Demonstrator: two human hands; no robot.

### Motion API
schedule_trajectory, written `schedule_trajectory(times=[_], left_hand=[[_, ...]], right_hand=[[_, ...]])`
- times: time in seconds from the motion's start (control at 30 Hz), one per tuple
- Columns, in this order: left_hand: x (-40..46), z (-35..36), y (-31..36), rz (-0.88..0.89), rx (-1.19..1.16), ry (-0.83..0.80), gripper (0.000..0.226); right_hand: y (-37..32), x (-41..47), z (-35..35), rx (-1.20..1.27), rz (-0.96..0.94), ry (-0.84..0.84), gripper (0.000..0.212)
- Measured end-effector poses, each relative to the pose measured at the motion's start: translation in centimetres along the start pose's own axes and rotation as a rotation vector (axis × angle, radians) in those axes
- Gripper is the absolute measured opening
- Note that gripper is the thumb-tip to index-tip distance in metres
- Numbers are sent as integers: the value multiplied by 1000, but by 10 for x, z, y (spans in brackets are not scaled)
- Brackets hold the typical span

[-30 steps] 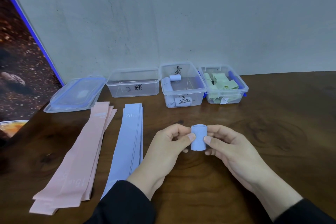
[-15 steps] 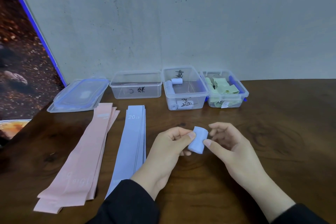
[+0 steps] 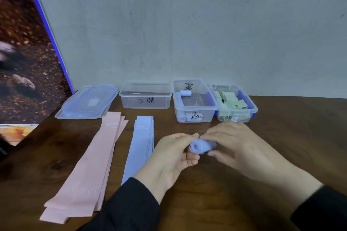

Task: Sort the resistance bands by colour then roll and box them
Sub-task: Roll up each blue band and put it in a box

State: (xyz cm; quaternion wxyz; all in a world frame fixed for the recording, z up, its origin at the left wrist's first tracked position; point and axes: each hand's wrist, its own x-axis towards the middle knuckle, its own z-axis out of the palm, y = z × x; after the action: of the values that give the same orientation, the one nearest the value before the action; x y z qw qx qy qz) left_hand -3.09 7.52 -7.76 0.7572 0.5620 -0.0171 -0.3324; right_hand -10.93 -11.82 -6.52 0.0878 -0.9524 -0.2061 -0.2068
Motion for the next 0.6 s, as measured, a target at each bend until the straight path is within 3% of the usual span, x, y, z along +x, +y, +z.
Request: schedule_trajectory(times=[0.2, 0.33, 0.6], left_hand=[[21, 5, 38, 23, -40, -4, 20], [45, 9, 55, 51, -42, -24, 12], [93, -1, 76, 49, 38, -91, 18]], right_hand=[[13, 47, -18, -34, -42, 58, 24], [25, 73, -25, -57, 29, 48, 19], [73, 114, -21, 29, 124, -149, 24]])
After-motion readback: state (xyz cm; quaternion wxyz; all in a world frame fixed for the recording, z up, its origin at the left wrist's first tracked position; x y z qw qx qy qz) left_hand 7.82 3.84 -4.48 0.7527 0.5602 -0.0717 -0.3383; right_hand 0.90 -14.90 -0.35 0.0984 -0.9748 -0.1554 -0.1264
